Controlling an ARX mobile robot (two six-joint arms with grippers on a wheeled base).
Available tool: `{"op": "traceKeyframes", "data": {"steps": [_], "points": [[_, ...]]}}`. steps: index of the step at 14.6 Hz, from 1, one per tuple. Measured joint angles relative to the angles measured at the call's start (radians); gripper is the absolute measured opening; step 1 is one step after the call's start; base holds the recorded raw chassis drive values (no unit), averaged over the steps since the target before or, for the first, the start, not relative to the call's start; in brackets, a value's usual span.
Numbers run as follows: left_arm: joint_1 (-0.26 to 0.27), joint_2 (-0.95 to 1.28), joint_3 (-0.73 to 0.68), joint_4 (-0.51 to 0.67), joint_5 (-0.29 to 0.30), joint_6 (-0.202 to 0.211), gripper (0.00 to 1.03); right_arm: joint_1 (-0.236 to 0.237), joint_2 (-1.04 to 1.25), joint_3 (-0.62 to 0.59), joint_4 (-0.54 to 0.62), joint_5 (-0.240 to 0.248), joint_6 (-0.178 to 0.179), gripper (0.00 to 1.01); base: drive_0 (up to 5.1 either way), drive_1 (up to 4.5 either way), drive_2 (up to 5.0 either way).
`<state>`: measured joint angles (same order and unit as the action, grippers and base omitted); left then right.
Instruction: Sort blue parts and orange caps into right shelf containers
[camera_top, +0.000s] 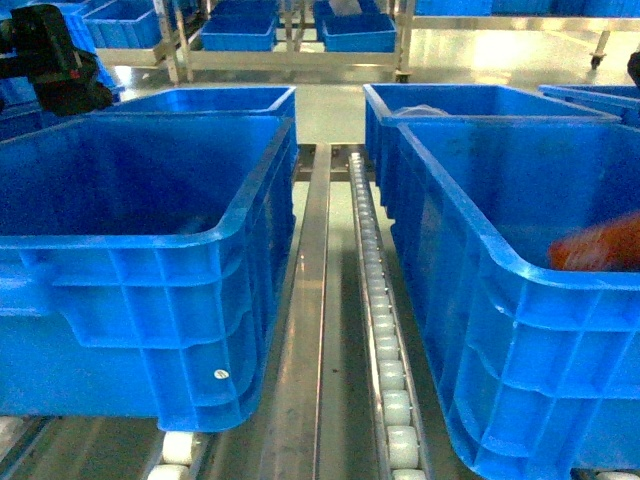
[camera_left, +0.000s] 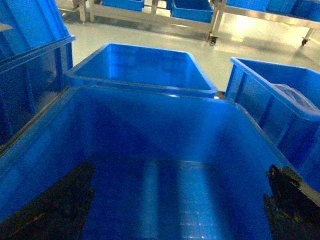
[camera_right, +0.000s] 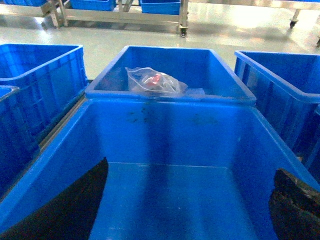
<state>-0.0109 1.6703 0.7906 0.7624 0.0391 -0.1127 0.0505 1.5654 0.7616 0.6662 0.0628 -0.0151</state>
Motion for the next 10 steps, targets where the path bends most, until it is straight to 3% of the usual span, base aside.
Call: {"op": "traceKeyframes", "data": {"steps": [1, 3, 4, 5, 6, 7, 8, 10], "points": [[0.008, -0.016, -0.021, -0.005, 0.014, -0.005, 0.98, 0.005, 0.000, 0.000, 0.000, 0.025, -0.005, 1.00, 0.0, 0.00, 0.0], [0.016, -0.077, -0.083, 0.024, -0.001, -0.012, 0.98, 0.010, -0.003, -0.025, -0.016, 0.034, -0.005, 0.98, 0.0, 0.00, 0.0], [0.017, -0.074, -0.095, 0.086, -0.021, 0.005, 0.94, 0.009, -0.002, -0.039, 0.053, 0.024, -0.003, 0.95, 0.0, 0.00, 0.0], [0.014, -0.097, -0.174, 0.191, -0.036, 0.053, 0.80, 0.007, -0.027, -0.122, 0.216, -0.001, 0.000, 0.81, 0.0, 0.00, 0.0], [0.014, -0.154, -0.261, 0.216, -0.036, 0.076, 0.67, 0.006, -0.079, -0.212, 0.273, -0.008, 0.001, 0.68, 0.0, 0.00, 0.0], [0.014, -0.214, -0.332, 0.235, -0.037, 0.091, 0.53, -0.001, -0.135, -0.291, 0.294, -0.019, 0.000, 0.53, 0.0, 0.00, 0.0], [0.014, -0.265, -0.391, 0.243, -0.039, 0.095, 0.39, -0.042, -0.185, -0.353, 0.303, -0.059, 0.001, 0.39, 0.0, 0.00, 0.0], [0.014, -0.345, -0.483, 0.241, -0.040, 0.095, 0.13, -0.053, -0.269, -0.447, 0.307, -0.059, 0.003, 0.13, 0.0, 0.00, 0.0]]}}
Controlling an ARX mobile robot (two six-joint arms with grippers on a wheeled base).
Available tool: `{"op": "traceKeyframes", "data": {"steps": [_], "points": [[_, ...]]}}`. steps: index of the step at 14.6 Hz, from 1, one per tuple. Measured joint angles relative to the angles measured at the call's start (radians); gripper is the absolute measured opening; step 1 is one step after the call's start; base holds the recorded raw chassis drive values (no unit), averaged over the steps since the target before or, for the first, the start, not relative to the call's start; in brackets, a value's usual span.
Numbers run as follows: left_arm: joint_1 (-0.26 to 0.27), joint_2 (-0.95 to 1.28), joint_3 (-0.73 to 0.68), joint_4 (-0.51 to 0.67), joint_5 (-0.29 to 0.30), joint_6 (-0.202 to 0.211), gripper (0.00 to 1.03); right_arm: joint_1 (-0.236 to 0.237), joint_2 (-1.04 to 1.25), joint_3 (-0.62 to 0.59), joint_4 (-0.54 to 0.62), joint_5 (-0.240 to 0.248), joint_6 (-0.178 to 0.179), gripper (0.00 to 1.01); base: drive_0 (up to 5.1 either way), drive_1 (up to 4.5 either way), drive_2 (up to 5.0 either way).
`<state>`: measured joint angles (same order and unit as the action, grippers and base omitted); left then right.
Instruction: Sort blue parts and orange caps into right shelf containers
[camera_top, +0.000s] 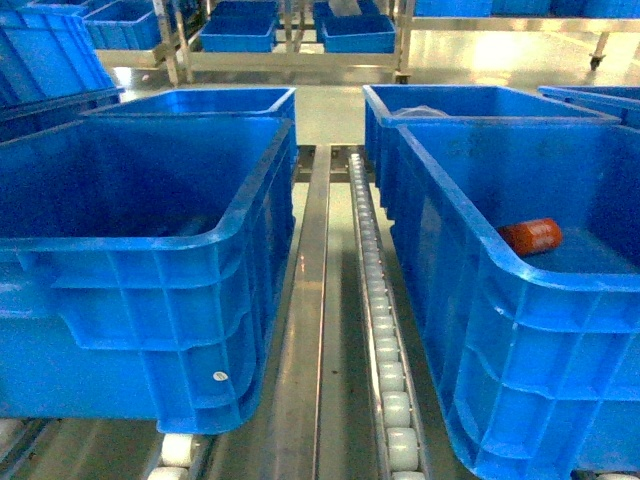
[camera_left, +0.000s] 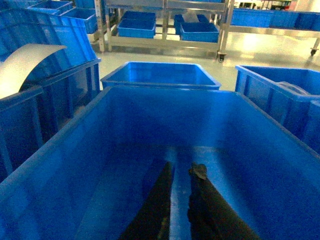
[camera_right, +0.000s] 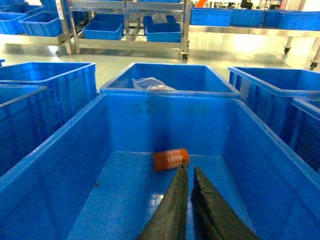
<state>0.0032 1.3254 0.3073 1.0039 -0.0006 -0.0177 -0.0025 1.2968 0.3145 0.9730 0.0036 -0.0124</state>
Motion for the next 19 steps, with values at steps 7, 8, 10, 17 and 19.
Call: {"op": "traceKeyframes", "data": {"steps": [7, 8, 10, 17, 19], "points": [[-0.003, -0.266, -0.232, -0.054, 0.000, 0.001, 0.02, 0.002, -0.296, -0.221, -0.043, -0.003, 0.002, 0.01, 0.0, 0.00, 0.0], [-0.002, -0.331, -0.255, -0.097, 0.000, 0.001, 0.02, 0.002, -0.309, -0.250, -0.063, -0.003, 0.002, 0.01, 0.0, 0.00, 0.0], [-0.002, -0.434, -0.262, -0.163, 0.000, 0.001, 0.02, 0.002, -0.401, -0.283, -0.139, -0.003, 0.002, 0.01, 0.0, 0.00, 0.0], [-0.003, -0.741, -0.296, -0.435, 0.000, 0.001, 0.02, 0.002, -0.716, -0.301, -0.403, -0.004, 0.002, 0.01, 0.0, 0.00, 0.0], [-0.003, -0.828, -0.296, -0.515, 0.000, 0.001, 0.02, 0.002, -0.799, -0.301, -0.483, -0.004, 0.002, 0.01, 0.0, 0.00, 0.0]]}}
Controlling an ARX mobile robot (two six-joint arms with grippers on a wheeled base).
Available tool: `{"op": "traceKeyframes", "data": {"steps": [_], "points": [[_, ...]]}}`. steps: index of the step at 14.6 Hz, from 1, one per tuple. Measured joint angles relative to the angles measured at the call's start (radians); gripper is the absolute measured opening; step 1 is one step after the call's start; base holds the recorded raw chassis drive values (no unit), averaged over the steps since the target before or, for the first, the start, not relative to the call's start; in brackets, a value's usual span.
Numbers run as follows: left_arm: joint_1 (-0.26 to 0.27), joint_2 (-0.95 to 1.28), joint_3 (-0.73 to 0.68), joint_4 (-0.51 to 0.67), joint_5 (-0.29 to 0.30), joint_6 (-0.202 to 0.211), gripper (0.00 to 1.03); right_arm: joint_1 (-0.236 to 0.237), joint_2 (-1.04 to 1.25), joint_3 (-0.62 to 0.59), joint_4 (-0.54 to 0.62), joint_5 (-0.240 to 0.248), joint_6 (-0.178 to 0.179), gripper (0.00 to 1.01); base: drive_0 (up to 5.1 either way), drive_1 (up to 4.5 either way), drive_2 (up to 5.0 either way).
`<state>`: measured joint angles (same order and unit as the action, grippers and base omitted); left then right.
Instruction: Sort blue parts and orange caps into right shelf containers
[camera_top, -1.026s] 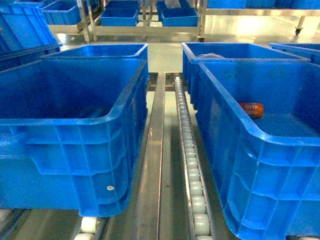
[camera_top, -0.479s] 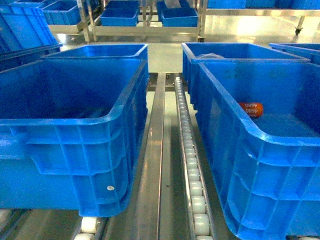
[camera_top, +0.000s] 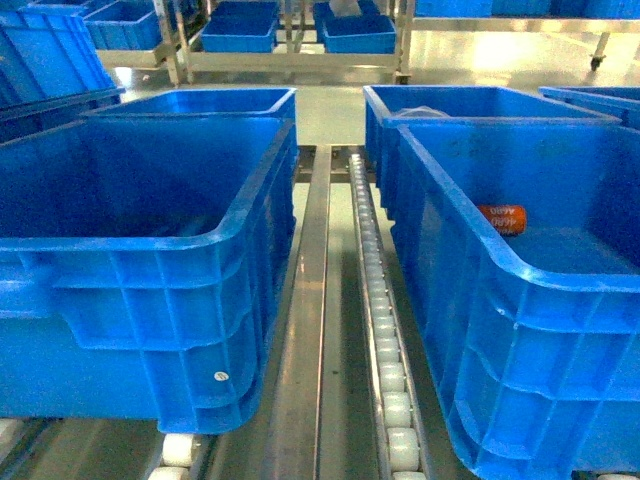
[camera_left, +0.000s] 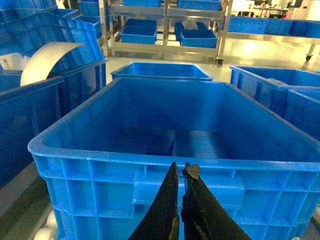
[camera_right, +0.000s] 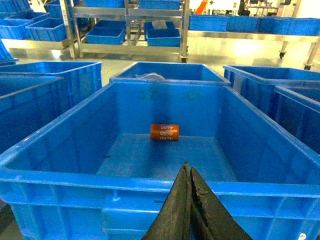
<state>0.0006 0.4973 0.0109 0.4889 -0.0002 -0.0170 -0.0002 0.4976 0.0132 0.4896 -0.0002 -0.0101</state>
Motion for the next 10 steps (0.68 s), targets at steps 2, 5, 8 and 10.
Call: {"op": "traceKeyframes", "data": {"steps": [2, 5, 8, 10], "points": [[0.000, -0.061, 0.000, -0.055, 0.000, 0.000, 0.02, 0.000, -0.064, 0.000, -0.060, 0.000, 0.000, 0.01, 0.0, 0.00, 0.0], [0.000, -0.146, 0.000, -0.138, 0.000, 0.000, 0.02, 0.000, -0.149, 0.000, -0.141, 0.000, 0.000, 0.01, 0.0, 0.00, 0.0], [0.000, -0.270, 0.000, -0.262, 0.000, 0.000, 0.02, 0.000, -0.268, 0.000, -0.261, 0.000, 0.000, 0.01, 0.0, 0.00, 0.0], [0.000, -0.386, 0.002, -0.404, 0.000, 0.000, 0.02, 0.000, -0.368, 0.000, -0.379, 0.000, 0.000, 0.01, 0.0, 0.00, 0.0]]}}
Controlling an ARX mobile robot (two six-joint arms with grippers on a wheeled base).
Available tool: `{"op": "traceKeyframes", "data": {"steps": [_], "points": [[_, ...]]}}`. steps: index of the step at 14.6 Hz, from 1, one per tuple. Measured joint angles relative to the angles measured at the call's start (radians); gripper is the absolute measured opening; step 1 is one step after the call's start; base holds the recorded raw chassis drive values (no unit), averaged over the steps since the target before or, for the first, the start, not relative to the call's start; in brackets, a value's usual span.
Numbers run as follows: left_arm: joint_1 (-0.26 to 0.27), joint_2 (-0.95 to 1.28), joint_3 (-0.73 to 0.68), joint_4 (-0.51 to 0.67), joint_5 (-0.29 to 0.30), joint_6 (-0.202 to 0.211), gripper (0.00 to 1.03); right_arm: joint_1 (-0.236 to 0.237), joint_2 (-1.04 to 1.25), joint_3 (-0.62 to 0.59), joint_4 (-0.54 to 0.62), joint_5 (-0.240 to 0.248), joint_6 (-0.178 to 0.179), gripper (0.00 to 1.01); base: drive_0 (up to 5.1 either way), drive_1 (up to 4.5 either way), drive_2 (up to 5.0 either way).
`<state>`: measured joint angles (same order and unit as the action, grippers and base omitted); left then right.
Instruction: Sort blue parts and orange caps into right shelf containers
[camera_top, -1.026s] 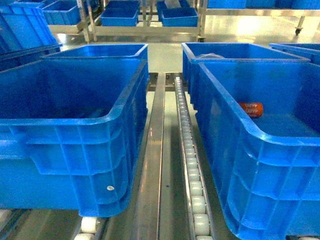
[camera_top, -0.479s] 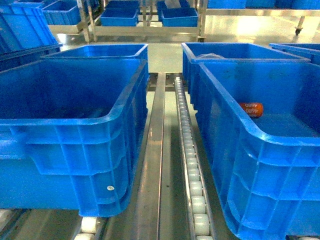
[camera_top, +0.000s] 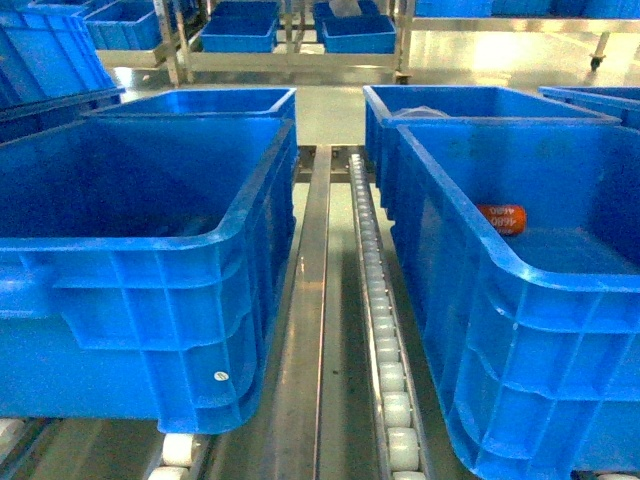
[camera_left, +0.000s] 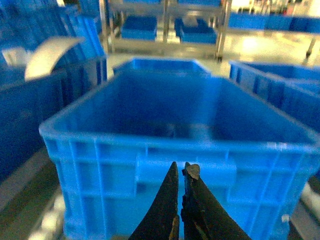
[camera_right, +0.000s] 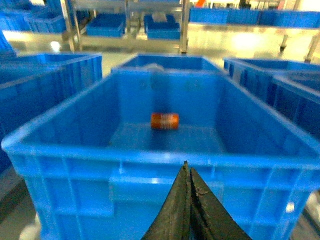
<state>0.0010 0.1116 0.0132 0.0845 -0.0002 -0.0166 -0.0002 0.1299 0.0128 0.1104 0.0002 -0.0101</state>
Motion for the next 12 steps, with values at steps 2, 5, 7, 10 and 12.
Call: {"op": "traceKeyframes", "data": {"steps": [2, 5, 7, 10, 12], "points": [[0.000, -0.105, 0.003, -0.070, -0.002, 0.003, 0.02, 0.000, -0.125, 0.003, -0.095, -0.001, 0.002, 0.01, 0.0, 0.00, 0.0], [0.000, -0.104, -0.002, -0.097, -0.003, 0.003, 0.02, 0.000, -0.124, 0.000, -0.123, 0.000, 0.002, 0.01, 0.0, 0.00, 0.0], [0.000, -0.104, -0.002, -0.094, 0.000, 0.003, 0.02, 0.000, -0.125, 0.000, -0.112, -0.001, 0.002, 0.01, 0.0, 0.00, 0.0], [0.000, -0.105, -0.002, -0.084, -0.001, 0.003, 0.02, 0.000, -0.125, 0.000, -0.111, -0.001, 0.002, 0.01, 0.0, 0.00, 0.0], [0.000, -0.104, -0.002, -0.087, 0.000, 0.003, 0.02, 0.000, -0.125, 0.000, -0.115, -0.001, 0.002, 0.01, 0.0, 0.00, 0.0]]}}
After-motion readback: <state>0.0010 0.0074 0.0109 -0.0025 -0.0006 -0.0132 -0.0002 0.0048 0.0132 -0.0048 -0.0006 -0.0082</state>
